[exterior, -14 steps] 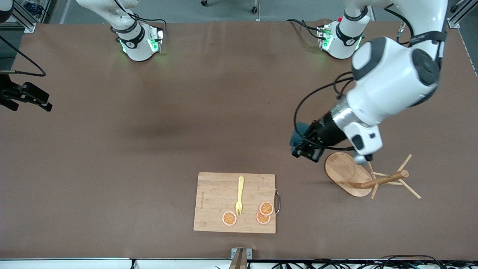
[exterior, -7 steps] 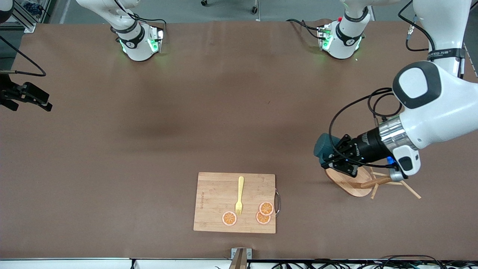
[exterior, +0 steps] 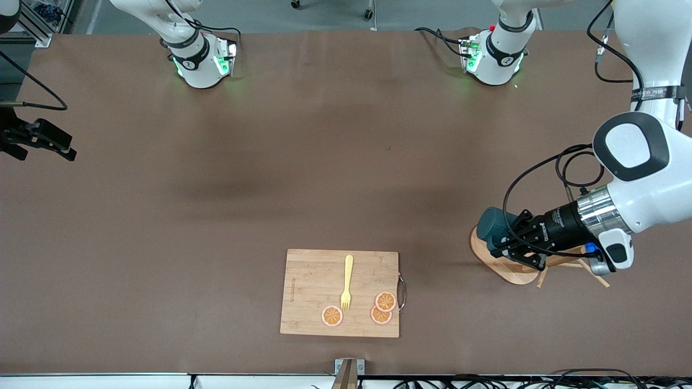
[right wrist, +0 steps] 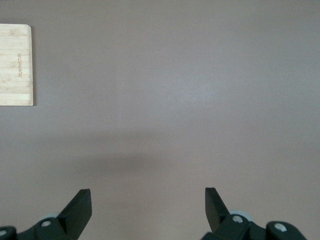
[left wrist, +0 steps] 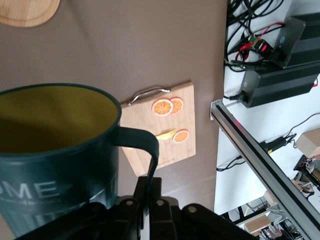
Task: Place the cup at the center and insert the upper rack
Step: 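Hang the mug handle onto a stand peg with the left gripper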
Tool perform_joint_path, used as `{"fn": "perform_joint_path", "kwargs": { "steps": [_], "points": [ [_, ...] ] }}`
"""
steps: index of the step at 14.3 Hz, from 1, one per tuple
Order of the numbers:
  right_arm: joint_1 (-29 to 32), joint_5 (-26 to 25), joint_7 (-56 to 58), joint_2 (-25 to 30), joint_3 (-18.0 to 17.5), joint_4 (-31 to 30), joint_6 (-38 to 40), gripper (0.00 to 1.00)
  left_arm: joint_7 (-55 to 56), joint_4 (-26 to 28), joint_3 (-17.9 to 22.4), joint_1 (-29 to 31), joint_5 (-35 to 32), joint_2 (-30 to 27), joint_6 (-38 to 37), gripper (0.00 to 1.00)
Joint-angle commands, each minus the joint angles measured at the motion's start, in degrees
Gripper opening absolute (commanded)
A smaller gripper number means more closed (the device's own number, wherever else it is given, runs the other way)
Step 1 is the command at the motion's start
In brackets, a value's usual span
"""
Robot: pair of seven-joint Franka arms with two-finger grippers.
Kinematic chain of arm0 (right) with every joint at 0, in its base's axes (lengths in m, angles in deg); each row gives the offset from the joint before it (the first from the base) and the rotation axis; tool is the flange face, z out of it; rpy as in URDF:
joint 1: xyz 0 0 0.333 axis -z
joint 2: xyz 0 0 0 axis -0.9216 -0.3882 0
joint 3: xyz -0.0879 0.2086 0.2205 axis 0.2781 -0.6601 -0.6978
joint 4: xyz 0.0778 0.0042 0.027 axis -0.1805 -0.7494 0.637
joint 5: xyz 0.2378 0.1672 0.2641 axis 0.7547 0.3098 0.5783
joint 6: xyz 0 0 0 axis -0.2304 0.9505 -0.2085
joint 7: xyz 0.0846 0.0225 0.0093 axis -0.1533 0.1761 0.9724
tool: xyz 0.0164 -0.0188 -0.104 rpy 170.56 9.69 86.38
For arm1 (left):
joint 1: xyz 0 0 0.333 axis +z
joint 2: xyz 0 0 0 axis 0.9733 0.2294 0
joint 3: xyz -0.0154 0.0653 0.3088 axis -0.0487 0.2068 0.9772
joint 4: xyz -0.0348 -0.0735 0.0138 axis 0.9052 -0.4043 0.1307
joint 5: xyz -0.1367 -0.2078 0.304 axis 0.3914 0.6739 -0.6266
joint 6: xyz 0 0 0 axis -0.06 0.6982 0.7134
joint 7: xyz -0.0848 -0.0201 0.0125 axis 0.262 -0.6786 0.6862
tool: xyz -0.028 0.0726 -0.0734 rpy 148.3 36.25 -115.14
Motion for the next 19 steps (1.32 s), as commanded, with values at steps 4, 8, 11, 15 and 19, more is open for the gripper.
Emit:
{"fn": "perform_joint_path", "kwargs": {
  "steps": [4, 8, 11, 15, 19],
  "points": [
    [-0.26, -0.13, 0.14, 0.9, -0.15, -0.6, -0.41, 1.0, -2.81, 0.04, 0.13, 0.94, 1.66, 1.83, 1.45, 0.01],
    [-0.26, -0.22, 0.14, 0.99, -0.15, -0.6, -0.5, 1.0, -3.96, 0.21, 0.21, 2.43, 1.83, 2.36, 1.72, 0.02],
    [-0.26, -0.22, 0.14, 0.9, -0.06, -0.6, -0.41, 1.0, -4.05, 0.13, 0.21, 3.13, 1.75, 2.62, 1.72, 0.02],
    [-0.09, -0.22, 0.14, 0.9, -0.06, -0.6, -0.41, 1.0, -4.05, 0.04, 0.21, 3.57, 1.48, 2.88, 1.72, 0.02],
    [-0.17, -0.22, 0.14, 0.99, -0.06, -0.6, -0.41, 1.0, -3.53, 0.13, 0.21, 4.89, 1.4, 3.24, 1.72, 0.02]
  ]
}}
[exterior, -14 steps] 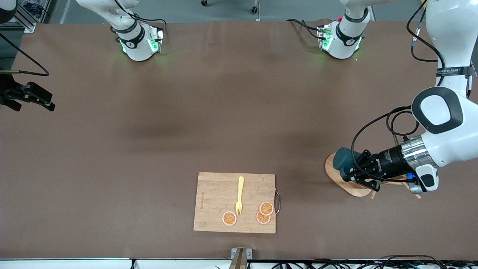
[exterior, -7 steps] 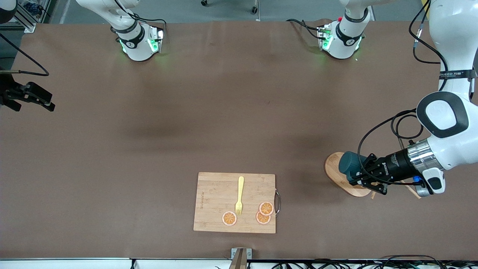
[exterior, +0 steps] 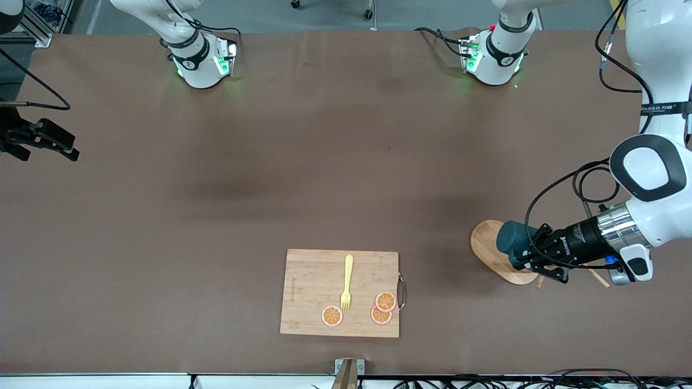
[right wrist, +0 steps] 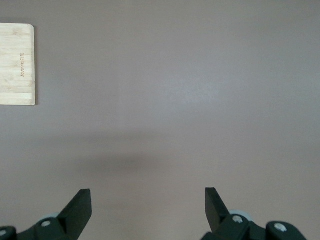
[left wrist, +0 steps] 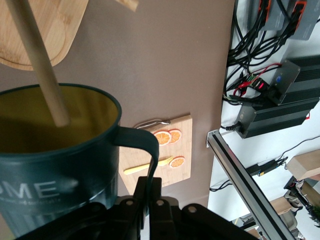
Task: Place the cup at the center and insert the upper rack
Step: 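Hang the mug handle onto a stand peg with the left gripper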
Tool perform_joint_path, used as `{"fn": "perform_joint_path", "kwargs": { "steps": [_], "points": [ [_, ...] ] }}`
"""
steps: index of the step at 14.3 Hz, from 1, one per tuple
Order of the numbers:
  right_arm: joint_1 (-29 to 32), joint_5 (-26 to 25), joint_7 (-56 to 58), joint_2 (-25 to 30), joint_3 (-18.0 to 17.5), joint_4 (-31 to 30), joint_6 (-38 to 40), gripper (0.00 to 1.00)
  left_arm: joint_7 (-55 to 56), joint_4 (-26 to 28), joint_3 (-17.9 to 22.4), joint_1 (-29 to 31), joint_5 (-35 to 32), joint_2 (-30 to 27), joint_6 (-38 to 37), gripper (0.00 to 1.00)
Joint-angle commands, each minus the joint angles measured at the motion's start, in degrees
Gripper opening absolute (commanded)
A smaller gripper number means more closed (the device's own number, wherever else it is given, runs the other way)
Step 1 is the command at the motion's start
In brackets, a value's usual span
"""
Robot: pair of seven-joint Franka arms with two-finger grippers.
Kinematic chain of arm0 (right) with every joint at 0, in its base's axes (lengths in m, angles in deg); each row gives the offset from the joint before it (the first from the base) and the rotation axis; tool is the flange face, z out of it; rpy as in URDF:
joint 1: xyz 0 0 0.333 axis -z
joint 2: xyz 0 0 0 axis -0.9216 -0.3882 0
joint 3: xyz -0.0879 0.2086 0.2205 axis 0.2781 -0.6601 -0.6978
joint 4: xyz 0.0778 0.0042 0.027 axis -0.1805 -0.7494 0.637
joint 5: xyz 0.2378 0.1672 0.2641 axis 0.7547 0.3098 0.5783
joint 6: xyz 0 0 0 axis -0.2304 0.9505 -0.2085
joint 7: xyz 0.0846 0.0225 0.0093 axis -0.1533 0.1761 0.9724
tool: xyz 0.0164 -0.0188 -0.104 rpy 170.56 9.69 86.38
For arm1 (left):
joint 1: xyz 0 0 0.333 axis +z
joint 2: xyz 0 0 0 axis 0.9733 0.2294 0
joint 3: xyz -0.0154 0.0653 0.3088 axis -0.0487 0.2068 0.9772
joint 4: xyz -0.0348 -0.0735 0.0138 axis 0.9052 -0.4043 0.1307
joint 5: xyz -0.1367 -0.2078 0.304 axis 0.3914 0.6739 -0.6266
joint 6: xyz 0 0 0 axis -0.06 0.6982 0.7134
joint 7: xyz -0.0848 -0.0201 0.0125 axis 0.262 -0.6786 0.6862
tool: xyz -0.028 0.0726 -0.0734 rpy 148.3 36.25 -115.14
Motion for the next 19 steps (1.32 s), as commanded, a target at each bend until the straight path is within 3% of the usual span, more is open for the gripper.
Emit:
{"fn": "perform_joint_path", "kwargs": {
  "steps": [1, 10, 11, 13, 14, 19],
  "points": [
    [0.03, -0.22, 0.14, 0.98, -0.01, -0.61, -0.28, 1.0, -0.48, 0.12, -0.06, 0.78, 0.94, 0.08, 0.33, 0.03],
    [0.03, -0.13, 0.05, 0.9, -0.01, -0.61, -0.28, 1.0, -0.39, 0.12, 0.38, 3.94, 0.59, 1.22, 0.42, 0.07],
    [0.11, -0.13, 0.05, 0.98, -0.01, -0.61, -0.28, 1.0, -0.3, 0.12, 0.38, 4.2, 0.59, 1.14, 0.42, 0.16],
    [0.11, -0.13, 0.05, 0.9, -0.01, -0.61, -0.28, 1.0, -0.91, -0.15, 0.38, 4.29, 0.59, 0.88, 0.51, 0.78],
    [0.11, -0.13, 0.05, 0.9, -0.01, -0.61, -0.28, 1.0, -0.3, -0.15, 0.38, 4.21, 0.59, 0.35, 0.51, 1.0],
    [0.38, -0.13, 0.05, 0.9, 0.08, -0.61, -0.28, 1.0, -0.21, 0.03, 0.47, 4.38, -1.07, -2.8, -0.19, 1.0]
  ]
}}
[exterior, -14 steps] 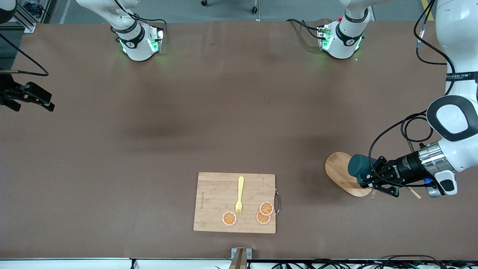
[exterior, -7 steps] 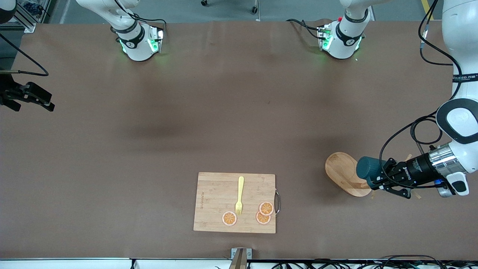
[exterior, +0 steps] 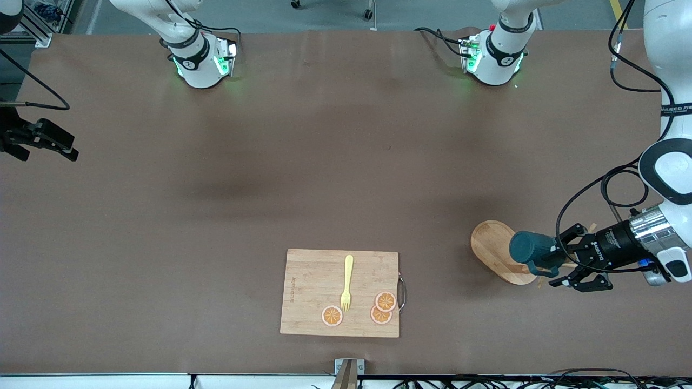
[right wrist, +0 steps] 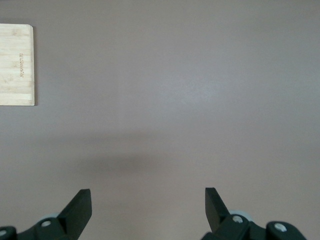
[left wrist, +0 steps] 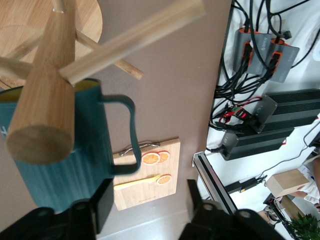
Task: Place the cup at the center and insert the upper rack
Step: 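Hang the mug handle onto a stand peg with the left gripper, then open the left gripper and withdraw it from the mug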
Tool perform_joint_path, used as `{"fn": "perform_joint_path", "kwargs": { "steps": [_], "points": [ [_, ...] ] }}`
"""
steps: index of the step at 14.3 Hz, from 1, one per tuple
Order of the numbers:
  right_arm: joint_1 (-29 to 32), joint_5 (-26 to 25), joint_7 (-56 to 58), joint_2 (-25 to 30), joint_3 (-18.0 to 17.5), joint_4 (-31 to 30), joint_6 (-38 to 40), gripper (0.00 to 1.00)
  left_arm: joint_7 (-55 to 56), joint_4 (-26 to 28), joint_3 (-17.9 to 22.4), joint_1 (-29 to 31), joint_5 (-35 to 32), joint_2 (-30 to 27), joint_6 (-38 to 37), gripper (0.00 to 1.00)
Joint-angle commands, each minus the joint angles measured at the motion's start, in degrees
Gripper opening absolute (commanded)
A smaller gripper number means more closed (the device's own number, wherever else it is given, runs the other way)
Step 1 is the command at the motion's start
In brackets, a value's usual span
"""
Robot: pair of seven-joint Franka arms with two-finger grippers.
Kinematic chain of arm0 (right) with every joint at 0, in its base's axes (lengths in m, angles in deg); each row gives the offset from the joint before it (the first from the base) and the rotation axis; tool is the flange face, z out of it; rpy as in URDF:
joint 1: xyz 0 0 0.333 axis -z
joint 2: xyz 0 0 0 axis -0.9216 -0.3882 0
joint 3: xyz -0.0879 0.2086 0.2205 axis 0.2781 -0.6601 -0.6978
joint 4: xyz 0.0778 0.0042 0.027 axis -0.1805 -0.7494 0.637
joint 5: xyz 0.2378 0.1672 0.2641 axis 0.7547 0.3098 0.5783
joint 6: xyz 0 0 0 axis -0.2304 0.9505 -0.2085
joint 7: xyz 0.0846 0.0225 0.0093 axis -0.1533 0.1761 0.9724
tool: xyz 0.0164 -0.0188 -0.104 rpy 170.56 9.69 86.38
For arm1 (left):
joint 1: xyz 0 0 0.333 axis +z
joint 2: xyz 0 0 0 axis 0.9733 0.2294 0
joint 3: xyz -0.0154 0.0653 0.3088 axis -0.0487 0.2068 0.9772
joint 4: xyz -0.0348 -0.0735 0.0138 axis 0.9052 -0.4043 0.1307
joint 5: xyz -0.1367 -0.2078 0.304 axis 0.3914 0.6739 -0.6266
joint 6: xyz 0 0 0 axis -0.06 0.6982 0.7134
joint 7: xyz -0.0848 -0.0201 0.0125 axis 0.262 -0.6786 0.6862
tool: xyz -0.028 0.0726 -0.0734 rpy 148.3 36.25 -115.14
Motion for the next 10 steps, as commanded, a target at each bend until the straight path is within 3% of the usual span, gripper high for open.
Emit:
{"fn": "perform_joint_path", "kwargs": {
  "steps": [1, 3, 7, 10],
  "points": [
    [0.34, -0.13, 0.05, 0.9, -0.09, -0.61, -0.36, 1.0, -0.29, 1.02, 0.02, 0.45, -3.15, -4.35, -1.08, 1.0],
    [0.34, -0.13, 0.05, 0.9, -0.09, -0.61, -0.27, 1.0, -0.29, 1.02, -0.33, 0.28, -9.74, -7.51, -4.85, 1.0],
    [0.34, -0.13, 0.05, 0.9, 0.0, -0.61, -0.27, 1.0, -1.26, 0.85, -0.5, 0.45, -15.81, -13.05, -11.09, 1.0],
    [0.34, -0.13, 0.05, 0.9, 0.0, -0.61, -0.27, 1.0, -8.78, 0.85, -0.42, 0.45, -18.37, -16.31, -16.0, 1.0]
  ]
}}
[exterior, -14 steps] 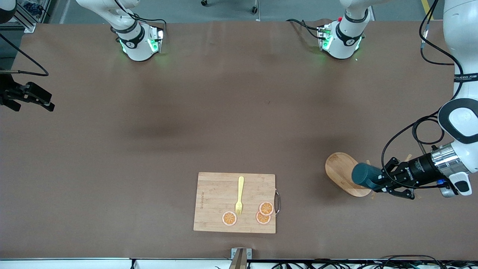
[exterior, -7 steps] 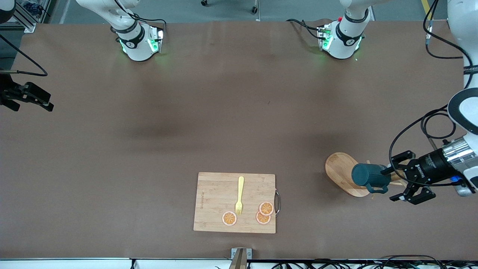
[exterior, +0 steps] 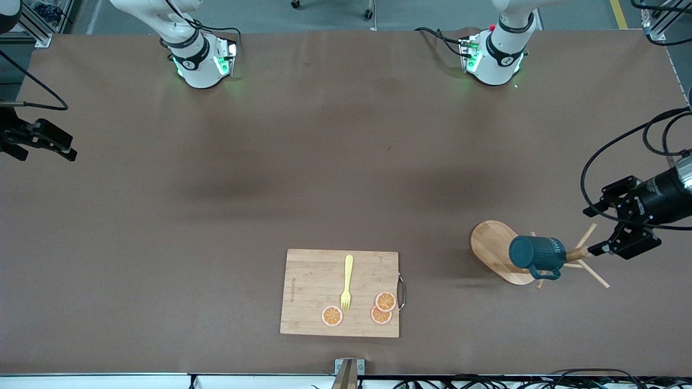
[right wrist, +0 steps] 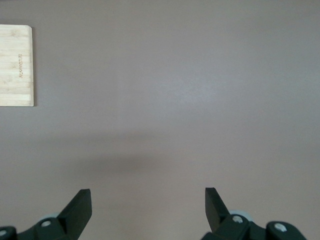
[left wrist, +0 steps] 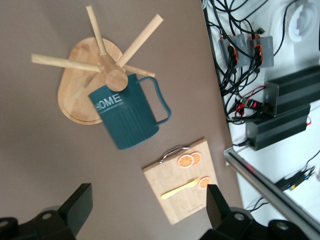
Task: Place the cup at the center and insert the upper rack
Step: 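Open the left gripper and withdraw it from the mug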
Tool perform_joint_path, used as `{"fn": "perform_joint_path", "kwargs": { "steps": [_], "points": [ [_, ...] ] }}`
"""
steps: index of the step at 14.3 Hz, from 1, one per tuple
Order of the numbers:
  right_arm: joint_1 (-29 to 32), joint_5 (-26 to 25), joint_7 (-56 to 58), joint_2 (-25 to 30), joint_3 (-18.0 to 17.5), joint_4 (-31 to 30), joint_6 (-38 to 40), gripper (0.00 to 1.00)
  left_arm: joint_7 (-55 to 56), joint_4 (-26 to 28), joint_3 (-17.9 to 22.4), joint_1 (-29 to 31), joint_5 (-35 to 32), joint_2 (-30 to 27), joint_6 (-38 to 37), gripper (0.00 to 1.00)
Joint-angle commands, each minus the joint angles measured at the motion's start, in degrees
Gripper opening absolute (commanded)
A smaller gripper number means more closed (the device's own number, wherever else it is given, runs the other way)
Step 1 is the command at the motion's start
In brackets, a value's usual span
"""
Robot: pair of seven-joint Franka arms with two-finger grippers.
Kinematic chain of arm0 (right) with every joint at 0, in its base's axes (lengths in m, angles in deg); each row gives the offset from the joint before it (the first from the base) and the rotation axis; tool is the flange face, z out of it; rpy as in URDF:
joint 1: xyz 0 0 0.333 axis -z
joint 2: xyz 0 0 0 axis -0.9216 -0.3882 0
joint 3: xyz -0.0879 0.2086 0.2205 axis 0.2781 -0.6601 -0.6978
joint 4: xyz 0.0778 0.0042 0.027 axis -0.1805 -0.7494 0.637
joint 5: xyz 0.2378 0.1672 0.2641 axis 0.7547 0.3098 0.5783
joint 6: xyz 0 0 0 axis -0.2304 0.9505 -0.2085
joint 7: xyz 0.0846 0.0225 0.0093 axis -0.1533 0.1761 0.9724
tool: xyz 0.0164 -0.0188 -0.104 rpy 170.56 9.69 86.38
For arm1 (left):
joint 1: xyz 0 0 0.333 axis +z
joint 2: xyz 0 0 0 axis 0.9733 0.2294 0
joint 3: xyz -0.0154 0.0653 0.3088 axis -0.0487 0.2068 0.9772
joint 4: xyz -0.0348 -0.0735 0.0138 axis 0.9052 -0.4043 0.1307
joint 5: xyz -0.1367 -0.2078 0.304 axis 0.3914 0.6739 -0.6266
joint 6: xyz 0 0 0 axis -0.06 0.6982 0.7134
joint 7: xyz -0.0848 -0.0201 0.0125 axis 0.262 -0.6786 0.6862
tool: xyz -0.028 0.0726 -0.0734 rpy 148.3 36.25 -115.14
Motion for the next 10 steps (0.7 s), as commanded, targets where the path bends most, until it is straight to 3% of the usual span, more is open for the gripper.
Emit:
{"fn": "perform_joint_path", "kwargs": {
  "steps": [1, 4, 10],
  "points": [
    [0.27, -0.13, 0.05, 0.9, -0.16, -0.62, -0.34, 1.0, -8.75, 1.16, -0.07, 0.53, -3.16, -3.5, -5.89, 1.0],
    [0.36, 0.13, -0.03, 0.9, -0.07, -0.62, -0.6, 1.0, -23.76, 1.16, 0.19, 0.71, -5.54, -6.93, -11.79, 1.0],
    [0.36, 0.13, -0.03, 0.98, -0.07, -0.62, -0.69, 1.0, -37.57, 0.9, -0.07, 1.32, -9.05, -12.56, -15.67, 1.0]
  ]
}}
